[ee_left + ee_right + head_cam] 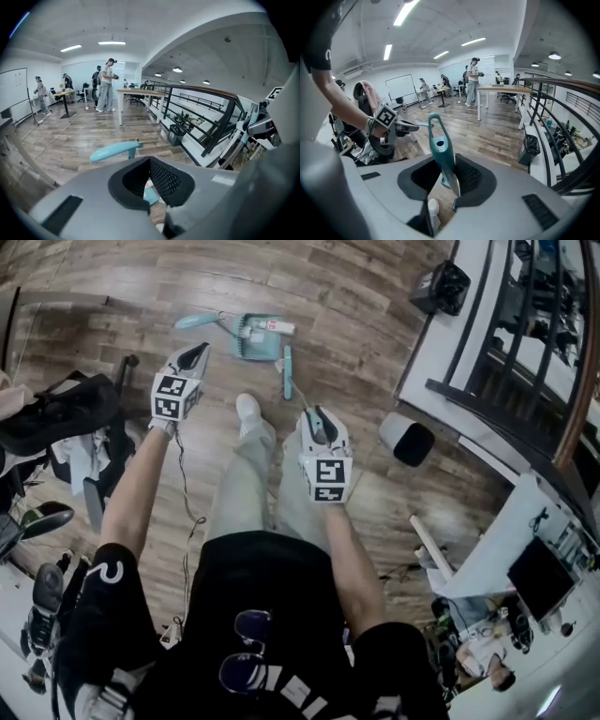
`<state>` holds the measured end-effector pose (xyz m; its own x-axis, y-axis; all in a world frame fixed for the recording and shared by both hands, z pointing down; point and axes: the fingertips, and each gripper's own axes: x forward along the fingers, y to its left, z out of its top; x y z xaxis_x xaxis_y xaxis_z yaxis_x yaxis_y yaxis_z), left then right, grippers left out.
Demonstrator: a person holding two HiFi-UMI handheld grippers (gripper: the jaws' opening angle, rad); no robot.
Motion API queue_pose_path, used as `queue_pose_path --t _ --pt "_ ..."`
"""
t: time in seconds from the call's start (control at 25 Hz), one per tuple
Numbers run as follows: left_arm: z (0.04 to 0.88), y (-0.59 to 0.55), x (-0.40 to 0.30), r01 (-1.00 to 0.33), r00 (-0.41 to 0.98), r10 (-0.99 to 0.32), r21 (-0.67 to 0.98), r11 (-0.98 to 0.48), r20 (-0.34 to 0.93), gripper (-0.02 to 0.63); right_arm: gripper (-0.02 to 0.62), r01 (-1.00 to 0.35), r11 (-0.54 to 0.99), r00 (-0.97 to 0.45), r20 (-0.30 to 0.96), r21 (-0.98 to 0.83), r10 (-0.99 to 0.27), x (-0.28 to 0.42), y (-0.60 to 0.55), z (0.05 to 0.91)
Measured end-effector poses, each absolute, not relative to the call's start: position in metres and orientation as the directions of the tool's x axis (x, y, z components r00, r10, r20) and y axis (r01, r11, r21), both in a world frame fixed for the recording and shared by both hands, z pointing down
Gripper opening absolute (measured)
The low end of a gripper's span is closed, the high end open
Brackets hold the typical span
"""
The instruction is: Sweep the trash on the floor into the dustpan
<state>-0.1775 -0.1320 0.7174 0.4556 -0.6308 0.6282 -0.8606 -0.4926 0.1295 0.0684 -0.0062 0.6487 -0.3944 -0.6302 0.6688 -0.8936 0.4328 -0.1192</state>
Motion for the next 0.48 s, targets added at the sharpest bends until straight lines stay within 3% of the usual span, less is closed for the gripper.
queue_pose_path --t 0.28,0.48 --pt "0.704 -0.097 -0.160 -0.921 0.380 -0.713 0.174 -0.348 0.590 -0.002 0.087 -0.778 0.599 -0.557 0.649 -0.188 -0.519 0.074 0.024 0.650" --pt "0.697 -0.077 -0.152 -0.940 0.340 -0.749 0.178 -0.292 0.568 -0.002 0.086 -0.709 0.689 -0.588 0.665 -0.150 -0.460 0.083 0.021 0.681"
